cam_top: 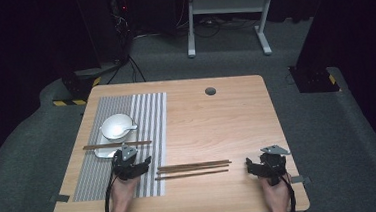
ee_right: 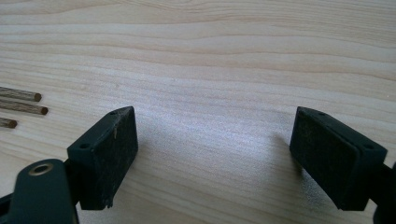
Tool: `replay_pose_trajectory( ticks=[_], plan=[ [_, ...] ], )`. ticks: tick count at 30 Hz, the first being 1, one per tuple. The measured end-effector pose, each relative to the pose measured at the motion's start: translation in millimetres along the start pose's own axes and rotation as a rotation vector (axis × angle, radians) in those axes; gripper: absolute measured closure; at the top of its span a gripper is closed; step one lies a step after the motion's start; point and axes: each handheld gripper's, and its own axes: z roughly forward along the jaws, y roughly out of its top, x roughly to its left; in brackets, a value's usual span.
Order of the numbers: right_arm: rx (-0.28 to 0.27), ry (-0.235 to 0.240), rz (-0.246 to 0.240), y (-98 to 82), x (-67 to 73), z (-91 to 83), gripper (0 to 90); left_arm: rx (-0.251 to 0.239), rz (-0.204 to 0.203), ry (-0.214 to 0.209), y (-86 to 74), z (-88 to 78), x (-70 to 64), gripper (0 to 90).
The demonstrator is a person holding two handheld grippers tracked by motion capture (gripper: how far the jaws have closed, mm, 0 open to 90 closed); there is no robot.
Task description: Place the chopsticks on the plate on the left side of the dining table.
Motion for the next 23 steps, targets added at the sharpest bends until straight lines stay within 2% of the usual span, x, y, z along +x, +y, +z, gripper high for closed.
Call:
replay_pose_trajectory(
  ticks=[7,9,14,17,23],
  plan=[
    [0.000,0.000,0.000,0.0,0.0,0.0,15.1,0.016,-0.029,0.017,-8.5,8.4,2.4,37.6],
    [0.000,0.000,-0.002,0.0,0.0,0.0,15.0,0.002,-0.028,0.024,-8.8,7.4,2.0,37.0],
    [0.002,-0.005,0.001,-0.2,0.8,0.0,14.1,0.016,-0.030,0.038,-8.4,8.7,1.6,35.4],
    [0.003,-0.017,0.013,-0.7,1.8,-0.5,13.7,0.018,-0.039,0.028,-8.4,8.9,2.6,35.5],
    [0.005,-0.018,0.018,-0.7,2.2,-0.6,13.4,0.017,-0.029,0.033,-8.3,8.9,1.8,34.5]
  ],
)
